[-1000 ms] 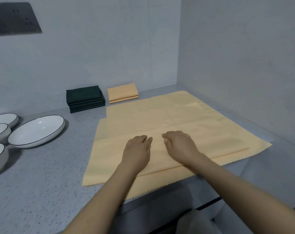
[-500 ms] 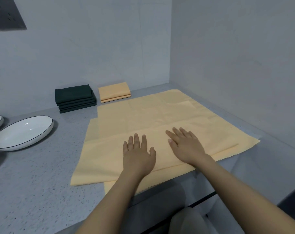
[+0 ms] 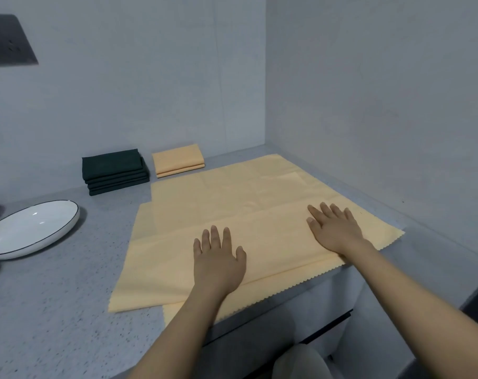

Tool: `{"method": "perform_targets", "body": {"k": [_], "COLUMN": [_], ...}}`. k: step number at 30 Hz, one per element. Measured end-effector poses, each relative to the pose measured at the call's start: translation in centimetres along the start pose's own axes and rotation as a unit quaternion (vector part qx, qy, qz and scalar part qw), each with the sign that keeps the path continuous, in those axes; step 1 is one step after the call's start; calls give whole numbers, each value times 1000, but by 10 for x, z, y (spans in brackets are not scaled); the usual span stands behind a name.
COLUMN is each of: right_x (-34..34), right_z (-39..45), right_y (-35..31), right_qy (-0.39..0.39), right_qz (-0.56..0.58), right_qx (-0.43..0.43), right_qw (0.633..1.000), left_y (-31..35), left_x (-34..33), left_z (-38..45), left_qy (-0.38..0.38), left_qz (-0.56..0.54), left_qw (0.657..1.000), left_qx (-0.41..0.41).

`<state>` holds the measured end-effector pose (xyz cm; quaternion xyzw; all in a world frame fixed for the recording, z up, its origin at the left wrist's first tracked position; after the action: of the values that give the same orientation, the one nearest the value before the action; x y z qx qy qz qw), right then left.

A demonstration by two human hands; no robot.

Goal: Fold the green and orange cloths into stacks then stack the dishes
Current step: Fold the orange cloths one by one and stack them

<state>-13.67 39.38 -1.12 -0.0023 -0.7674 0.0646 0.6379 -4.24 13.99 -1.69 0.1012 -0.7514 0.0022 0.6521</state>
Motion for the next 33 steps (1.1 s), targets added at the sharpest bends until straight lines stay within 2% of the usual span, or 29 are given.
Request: {"method": "perform_targets", "body": {"k": [2, 5, 10, 16, 27, 33], "right_x": [7, 16, 1, -20, -20, -21], "right_z": [-6, -20, -35, -31, -30, -32], "right_y": [-13, -60, -144, -150, -153, -152], "right_qy": [21, 56, 18, 12, 12, 3], "right_qz": [-18, 16, 60, 23, 14, 16], "right_qx": [11, 82, 196, 188, 182, 178], "right_qw": [1000, 995, 979, 982, 983, 984], "left_y": [1, 1, 4, -3, -104, -129], "left_x": [1, 1, 2, 5, 8, 9], "left_z": [0, -1, -2, -2, -22, -33], "left_qy": [0, -1, -6, -2, -6, -2], "left_qz": [0, -7, -8, -13, -7, -22], "left_qw": [1000, 1000, 1000, 1000, 1000, 999], "left_qx": [-2, -5, -3, -26, 14, 24]}}
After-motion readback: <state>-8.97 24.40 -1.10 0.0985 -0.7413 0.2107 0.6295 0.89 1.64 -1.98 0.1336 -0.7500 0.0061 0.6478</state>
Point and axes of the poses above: each hand's wrist, its own z-axis towards the middle knuckle, its own x-axis out of the back of the hand, y = z × x, the point moved 10 cm from there along z, towards the middle knuckle, and after that the axes turned 6 degrees about -y, right-handed, at the moved point
